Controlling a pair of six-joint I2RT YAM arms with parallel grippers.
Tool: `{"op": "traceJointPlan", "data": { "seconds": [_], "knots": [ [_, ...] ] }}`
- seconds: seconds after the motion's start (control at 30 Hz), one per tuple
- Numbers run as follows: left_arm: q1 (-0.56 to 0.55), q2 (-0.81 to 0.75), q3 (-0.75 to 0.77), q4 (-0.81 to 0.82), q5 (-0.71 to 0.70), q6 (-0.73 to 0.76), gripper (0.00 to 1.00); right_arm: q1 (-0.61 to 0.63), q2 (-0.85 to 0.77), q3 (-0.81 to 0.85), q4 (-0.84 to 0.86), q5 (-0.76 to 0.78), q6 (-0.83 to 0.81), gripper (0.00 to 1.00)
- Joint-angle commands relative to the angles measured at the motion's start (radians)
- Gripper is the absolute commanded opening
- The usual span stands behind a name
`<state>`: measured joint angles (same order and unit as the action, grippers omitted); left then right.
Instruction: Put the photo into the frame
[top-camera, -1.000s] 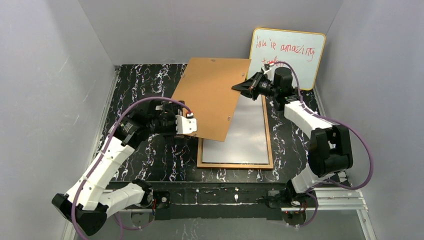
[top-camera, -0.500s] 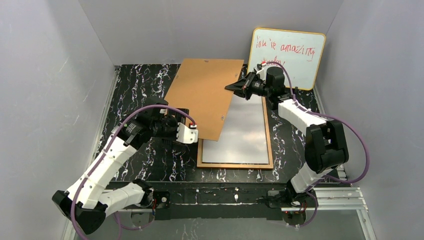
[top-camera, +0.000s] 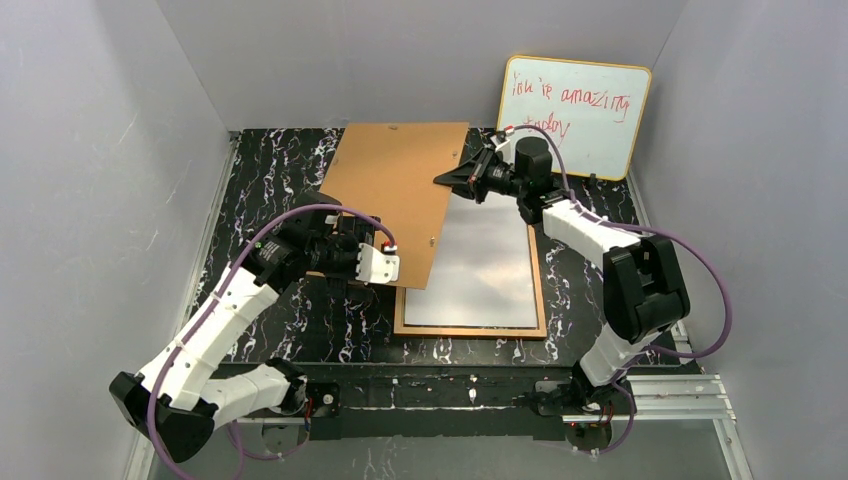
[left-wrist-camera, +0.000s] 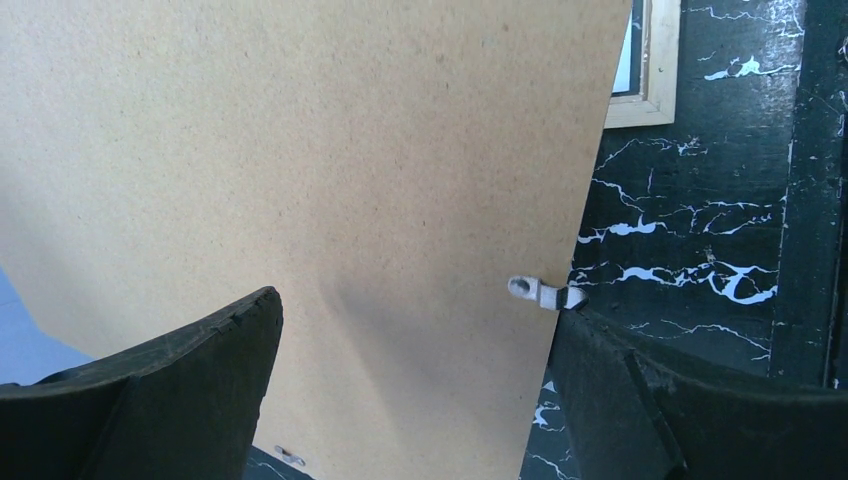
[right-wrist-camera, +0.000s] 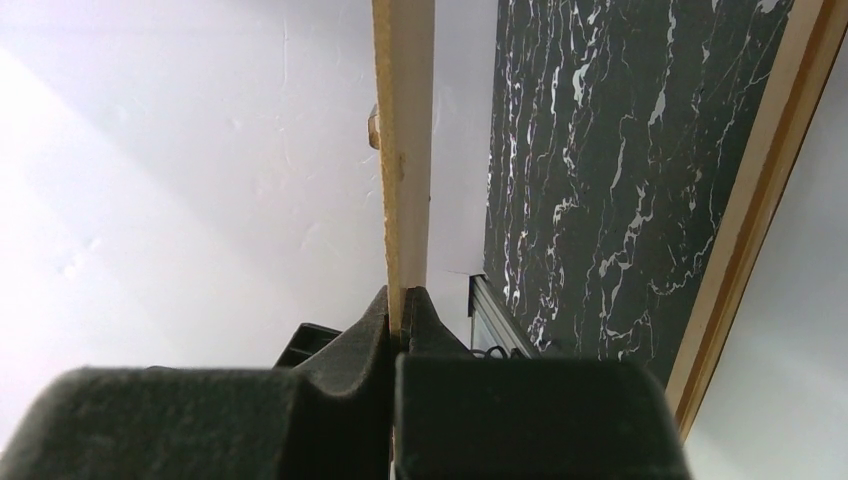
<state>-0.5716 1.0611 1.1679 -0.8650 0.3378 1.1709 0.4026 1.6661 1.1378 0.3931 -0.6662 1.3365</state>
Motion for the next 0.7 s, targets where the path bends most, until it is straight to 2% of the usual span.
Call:
{"op": "traceJointPlan", "data": {
  "seconds": [0.0,0.67],
  "knots": [
    [-0.007,-0.001,0.015,0.023,0.027,-0.021,0.98,0.048,0.001,0.061,0.122,-0.005,0.046,0.01],
    [-0.020,0.039,0.063,0.029,0.071,-0.096,0.98,0.157,0.081,0.121,0.119,0.009,0.004,0.01]
  ]
}}
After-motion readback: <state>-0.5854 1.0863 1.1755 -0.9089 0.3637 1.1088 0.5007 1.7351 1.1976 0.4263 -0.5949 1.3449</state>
